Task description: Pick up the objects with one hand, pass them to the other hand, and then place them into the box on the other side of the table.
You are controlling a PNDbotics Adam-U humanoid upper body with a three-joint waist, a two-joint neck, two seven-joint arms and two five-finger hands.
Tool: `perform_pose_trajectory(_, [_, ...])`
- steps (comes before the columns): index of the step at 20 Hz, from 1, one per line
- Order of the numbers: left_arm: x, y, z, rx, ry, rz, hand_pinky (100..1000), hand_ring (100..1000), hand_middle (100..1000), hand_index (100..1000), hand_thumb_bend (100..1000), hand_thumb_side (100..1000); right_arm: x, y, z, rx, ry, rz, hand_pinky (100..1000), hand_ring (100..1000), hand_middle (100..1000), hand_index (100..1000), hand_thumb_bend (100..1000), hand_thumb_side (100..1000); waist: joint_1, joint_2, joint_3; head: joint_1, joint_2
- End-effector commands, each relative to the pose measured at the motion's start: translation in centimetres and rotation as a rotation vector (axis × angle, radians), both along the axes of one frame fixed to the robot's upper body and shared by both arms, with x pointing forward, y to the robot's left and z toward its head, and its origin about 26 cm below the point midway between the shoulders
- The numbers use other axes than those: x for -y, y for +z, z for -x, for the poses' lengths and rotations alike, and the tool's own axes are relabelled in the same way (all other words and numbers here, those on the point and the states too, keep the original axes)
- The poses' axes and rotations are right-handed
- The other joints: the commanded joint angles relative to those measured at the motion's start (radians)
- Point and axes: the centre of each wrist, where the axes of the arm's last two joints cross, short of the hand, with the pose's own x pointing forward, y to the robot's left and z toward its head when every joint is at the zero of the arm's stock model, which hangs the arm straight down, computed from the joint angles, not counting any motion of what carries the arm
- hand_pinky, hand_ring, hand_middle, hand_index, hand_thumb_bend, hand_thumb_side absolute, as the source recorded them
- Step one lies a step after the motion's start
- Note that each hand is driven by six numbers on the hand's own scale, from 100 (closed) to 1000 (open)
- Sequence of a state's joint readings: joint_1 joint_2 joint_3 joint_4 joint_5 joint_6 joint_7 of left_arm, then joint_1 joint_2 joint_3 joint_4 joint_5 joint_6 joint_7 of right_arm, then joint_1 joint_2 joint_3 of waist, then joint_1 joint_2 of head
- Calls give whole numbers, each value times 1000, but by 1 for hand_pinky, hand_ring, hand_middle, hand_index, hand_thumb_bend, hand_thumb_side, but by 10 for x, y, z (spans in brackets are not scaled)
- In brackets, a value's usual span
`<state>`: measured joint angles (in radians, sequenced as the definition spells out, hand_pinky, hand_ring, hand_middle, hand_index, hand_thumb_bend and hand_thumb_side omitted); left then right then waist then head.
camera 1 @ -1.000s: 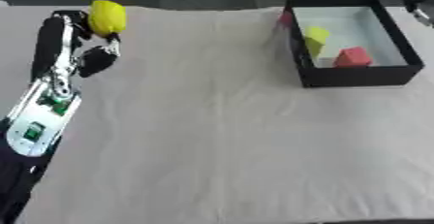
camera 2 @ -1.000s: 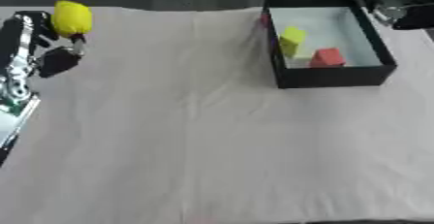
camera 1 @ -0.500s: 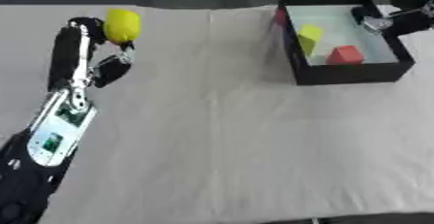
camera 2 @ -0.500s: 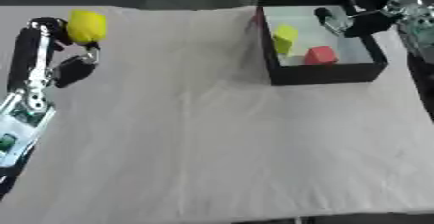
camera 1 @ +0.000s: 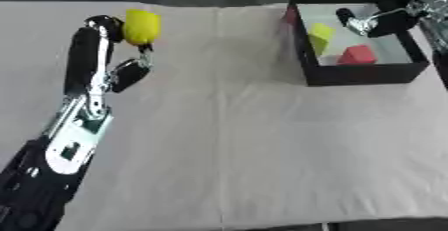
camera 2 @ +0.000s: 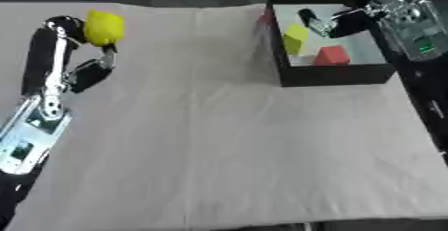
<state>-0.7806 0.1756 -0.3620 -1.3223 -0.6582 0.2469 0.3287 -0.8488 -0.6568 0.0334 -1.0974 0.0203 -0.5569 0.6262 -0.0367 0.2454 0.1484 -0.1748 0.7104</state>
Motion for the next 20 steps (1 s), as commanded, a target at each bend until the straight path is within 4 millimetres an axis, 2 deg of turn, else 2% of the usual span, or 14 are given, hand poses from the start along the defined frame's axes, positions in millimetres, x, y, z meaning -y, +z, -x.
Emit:
perform_pose_trajectory(1, [14,14,3,71,-37,-8,586,569,492,442,100,167,-7,15,-1,77,131,163,1000,1000,1000,1000,100,202,2,-24,5,-13,-1])
perform_pose_trajectory(11, [44,21,11,152,-124,-27,589,571,493,445,100,165,-35,9,-10,72,187,205,1000,1000,1000,1000,100,197,-2,-16,35,-64,-5])
perform_pose_trajectory(15, [52,22,14,175,-161,-38,591,572,493,446,100,166,-46,13,-13,89,213,219,1000,1000,1000,1000,100,172,-4,-11,49,-87,-4])
perform_pose_trajectory(20, [62,21,18,196,-209,-43,590,572,493,447,100,172,-56,14,-15,80,250,245,1000,1000,1000,1000,100,183,-9,-6,58,-105,-5])
